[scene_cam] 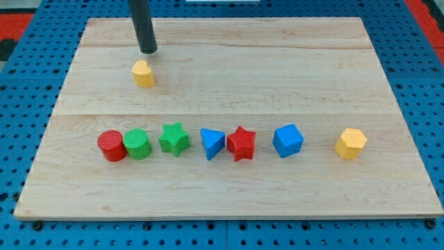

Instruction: Adjust the green star in between the green circle and blue triangle

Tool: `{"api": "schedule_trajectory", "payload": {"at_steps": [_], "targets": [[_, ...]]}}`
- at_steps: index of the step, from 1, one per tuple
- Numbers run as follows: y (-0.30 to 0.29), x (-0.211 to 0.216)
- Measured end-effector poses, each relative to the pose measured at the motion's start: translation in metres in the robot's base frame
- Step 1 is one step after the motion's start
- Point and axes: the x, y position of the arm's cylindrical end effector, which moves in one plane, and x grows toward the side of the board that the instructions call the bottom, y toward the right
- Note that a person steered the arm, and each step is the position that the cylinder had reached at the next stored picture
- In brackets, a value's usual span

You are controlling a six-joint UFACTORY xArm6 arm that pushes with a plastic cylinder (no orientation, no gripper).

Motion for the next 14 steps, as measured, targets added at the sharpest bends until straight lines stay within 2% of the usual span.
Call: {"api": "schedule_trajectory", "payload": {"at_steps": [1, 2, 3, 4, 5, 6, 7, 10, 11, 12, 14], "targets": [[-0.016, 0.031], [-0.035, 0.040], [0.001, 0.020], [0.028, 0.038], [0.008, 0.068], [-0.046, 0.081], [-0.035, 0.069], [-0.066, 0.096], [-0.054, 0.073], [-0.089, 0.073], [-0.099, 0.129]]}}
